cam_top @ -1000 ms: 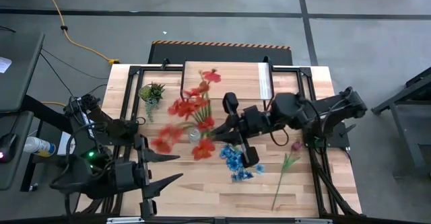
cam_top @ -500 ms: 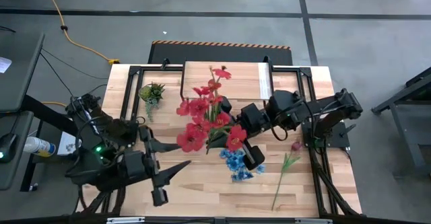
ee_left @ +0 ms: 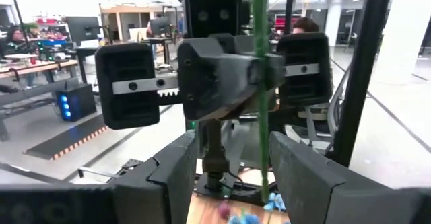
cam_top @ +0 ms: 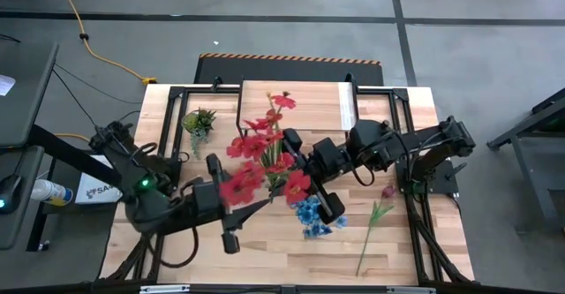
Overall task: Pick and place flowers into a vace then onto a shelf
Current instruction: Put the red flowers into the left transparent vase
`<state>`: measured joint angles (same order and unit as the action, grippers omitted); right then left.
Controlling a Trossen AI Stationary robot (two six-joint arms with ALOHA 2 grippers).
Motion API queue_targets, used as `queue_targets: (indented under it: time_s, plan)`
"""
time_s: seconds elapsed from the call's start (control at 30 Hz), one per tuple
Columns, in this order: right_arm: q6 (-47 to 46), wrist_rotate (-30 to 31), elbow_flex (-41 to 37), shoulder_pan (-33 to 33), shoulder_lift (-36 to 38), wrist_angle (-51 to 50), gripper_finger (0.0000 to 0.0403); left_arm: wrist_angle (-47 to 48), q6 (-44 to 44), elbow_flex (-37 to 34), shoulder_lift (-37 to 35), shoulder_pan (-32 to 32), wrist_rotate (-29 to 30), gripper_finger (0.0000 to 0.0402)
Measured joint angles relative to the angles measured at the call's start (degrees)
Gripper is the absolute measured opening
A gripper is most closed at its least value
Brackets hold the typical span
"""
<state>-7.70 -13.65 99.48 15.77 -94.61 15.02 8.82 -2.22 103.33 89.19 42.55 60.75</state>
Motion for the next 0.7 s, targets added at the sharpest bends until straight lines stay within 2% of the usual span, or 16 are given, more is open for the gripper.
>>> queue_targets:
  time_s: [0.37, 0.7]
  plan:
    - [0.0, -0.1, 0.0, 0.0, 0.0, -1.1, 0.0, 2.9, 3.1, 0.0, 0.0, -4.0, -5.5, 0.022]
    - [0.2, 0.3, 0.0, 0.0, 0.0, -2.8, 0.0, 2.9, 3.2, 0.0, 0.0, -3.9, -4.9, 0.022]
